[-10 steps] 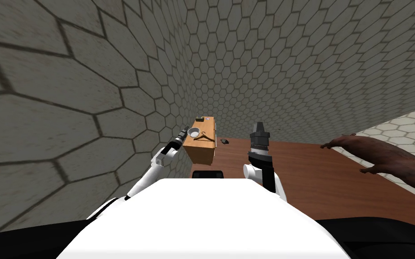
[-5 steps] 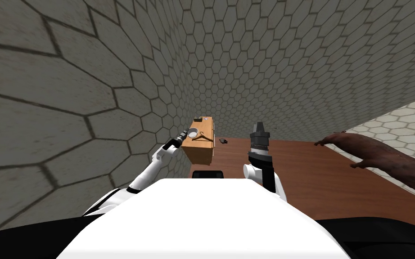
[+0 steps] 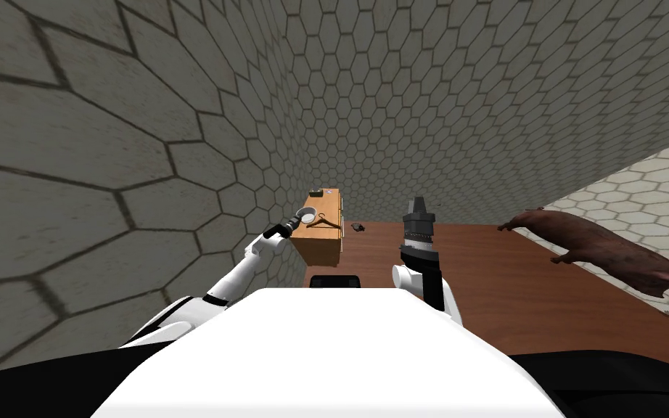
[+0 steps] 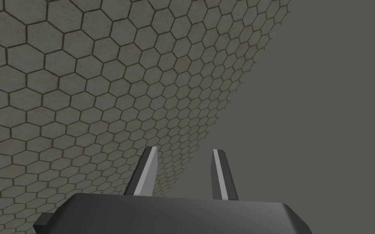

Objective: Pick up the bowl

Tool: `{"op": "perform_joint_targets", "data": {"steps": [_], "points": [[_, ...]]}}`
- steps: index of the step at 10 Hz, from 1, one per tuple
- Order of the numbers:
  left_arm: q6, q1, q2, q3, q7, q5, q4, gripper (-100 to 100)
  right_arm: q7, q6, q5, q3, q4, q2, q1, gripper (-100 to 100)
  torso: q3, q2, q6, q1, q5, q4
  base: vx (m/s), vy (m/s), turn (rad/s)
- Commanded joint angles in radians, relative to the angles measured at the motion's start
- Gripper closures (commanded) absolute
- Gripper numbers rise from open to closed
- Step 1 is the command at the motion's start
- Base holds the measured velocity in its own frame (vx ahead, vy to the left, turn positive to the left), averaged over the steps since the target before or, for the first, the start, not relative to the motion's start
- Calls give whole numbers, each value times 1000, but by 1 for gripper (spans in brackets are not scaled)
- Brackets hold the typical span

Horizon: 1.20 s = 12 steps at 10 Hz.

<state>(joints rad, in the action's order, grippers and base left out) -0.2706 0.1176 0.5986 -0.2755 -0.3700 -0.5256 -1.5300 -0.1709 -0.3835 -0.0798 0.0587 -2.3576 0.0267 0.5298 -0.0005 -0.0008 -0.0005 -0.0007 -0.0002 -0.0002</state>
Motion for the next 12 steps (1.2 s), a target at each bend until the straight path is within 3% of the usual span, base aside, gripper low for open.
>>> {"op": "perform_joint_targets", "data": {"steps": [1,2,3,4,5,8,10,11,12], "points": [[-50,36,21,-17,-16,-44,50,-100,0,0,0,0,0,0,0,0,0,0,0,0,0,0,18,-17,-86],[-63,36,21,-17,-16,-44,65,-100,0,0,0,0,0,0,0,0,0,-1,0,0,0,0,15,-13,-44],[-98,63,40,-29,-29,-81,103,-100,0,0,0,0,0,0,0,0,0,0,0,0,0,0,15,-18,-77],[-111,63,40,-29,-29,-81,112,-100,0,0,0,0,0,0,0,0,0,0,0,0,0,0,13,-11,-56],[-150,89,59,-40,-41,-116,141,-100,0,0,0,0,0,0,0,0,0,0,0,0,0,0,13,-12,-99],[-201,115,77,-49,-53,-151,200,-100,0,0,0,0,0,0,0,0,0,0,0,0,0,0,12,-12,-65],[-269,165,115,-64,-75,-216,266,-100,0,0,0,0,0,0,0,0,0,0,0,0,0,0,12,-23,-126],[-283,165,115,-64,-75,-216,280,-100,0,0,0,0,0,0,0,0,0,0,0,-1,0,0,14,-18,-44],[-321,189,134,-69,-84,-247,311,-100,0,0,0,0,0,0,0,0,0,0,0,0,0,0,8,-21,-69]]}}
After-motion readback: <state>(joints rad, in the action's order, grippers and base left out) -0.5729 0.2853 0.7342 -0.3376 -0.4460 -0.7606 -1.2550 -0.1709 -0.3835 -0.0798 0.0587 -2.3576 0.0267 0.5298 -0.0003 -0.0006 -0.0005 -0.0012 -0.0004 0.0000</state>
